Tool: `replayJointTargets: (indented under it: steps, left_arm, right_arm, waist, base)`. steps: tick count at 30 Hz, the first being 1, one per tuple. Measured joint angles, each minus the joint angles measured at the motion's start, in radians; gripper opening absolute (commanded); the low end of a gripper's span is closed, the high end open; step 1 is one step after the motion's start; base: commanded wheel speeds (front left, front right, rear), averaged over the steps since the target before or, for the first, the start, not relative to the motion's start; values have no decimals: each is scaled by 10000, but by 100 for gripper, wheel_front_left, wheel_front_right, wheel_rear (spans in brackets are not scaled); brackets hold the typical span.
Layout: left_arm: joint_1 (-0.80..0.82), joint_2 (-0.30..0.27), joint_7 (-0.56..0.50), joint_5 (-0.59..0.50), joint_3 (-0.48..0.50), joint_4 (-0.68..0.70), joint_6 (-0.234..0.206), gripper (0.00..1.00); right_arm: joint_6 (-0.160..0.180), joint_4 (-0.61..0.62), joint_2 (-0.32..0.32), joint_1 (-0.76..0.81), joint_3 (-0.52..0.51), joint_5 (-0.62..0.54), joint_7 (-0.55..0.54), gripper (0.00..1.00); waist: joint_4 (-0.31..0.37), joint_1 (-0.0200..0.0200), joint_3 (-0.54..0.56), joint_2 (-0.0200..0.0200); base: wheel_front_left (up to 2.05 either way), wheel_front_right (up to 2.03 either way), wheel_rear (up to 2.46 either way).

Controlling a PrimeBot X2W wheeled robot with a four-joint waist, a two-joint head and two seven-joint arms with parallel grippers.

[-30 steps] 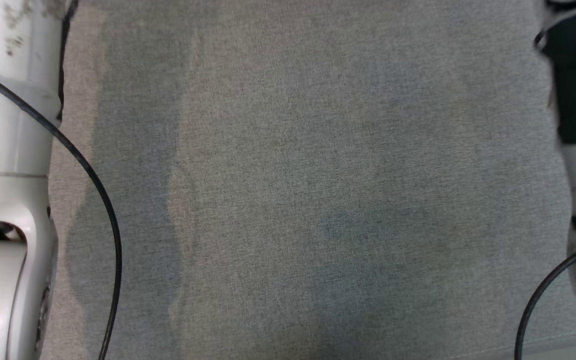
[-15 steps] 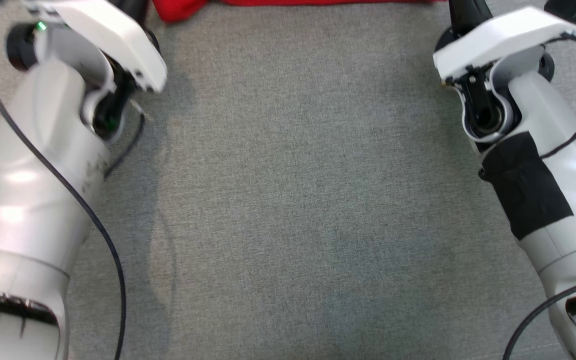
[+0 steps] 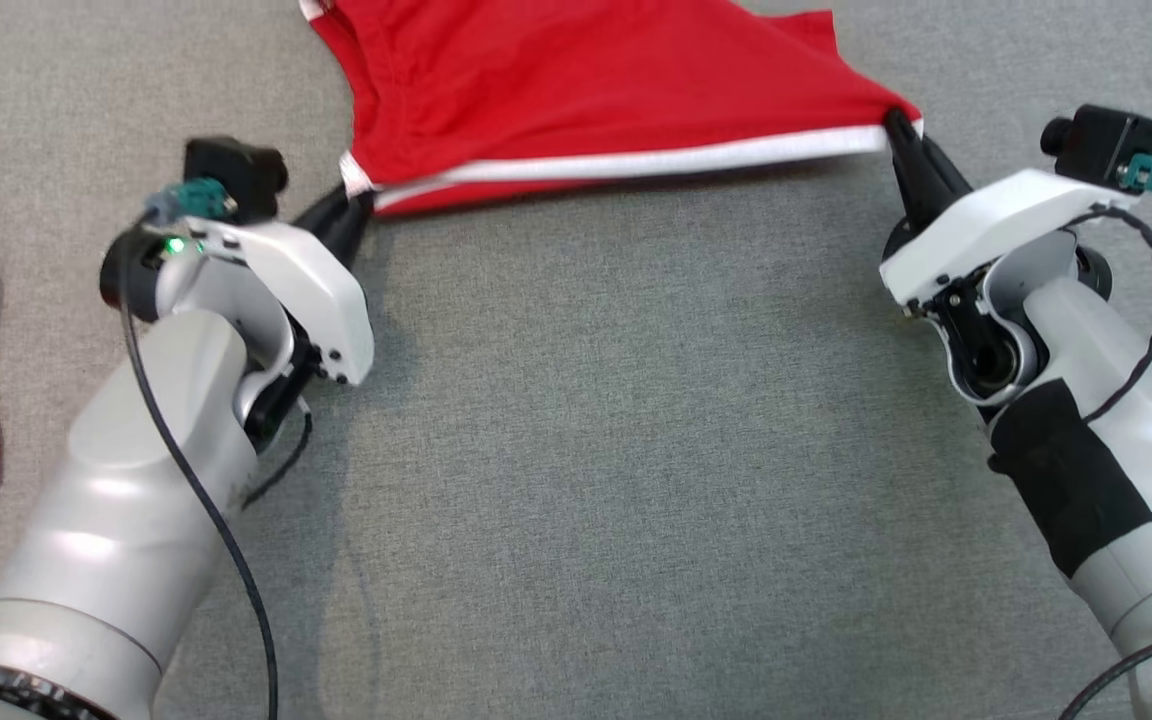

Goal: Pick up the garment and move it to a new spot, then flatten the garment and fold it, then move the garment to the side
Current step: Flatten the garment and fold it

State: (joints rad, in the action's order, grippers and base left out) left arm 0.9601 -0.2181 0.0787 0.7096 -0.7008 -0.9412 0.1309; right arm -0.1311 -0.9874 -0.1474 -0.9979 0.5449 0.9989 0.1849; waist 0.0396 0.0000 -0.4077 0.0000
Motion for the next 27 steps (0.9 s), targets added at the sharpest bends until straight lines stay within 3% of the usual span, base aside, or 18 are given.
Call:
replayJointTargets:
  steps: [10, 15, 27]
  left_arm:
    - [-751, 199, 240, -157, -644, -589, 0, 0]
    - [-1301, 343, 564, -73, -842, -639, 0, 0]
    - [-2895, 669, 863, 759, -1087, -305, 0, 0]
  right_arm:
    - [-12, -63, -362, 782, 709, 428, -449, 0]
    - [-12, 130, -640, 1383, 1143, 782, -1181, 0]
    - [-12, 1444, -1946, 3051, 1931, 1829, -2675, 0]
  waist:
    - [54, 0, 756, 0]
    - [53, 0, 1253, 0]
    - [-69, 0, 2649, 0]
  base:
    - [0, 0, 0]
    - [0, 0, 0]
    - [0, 0, 0]
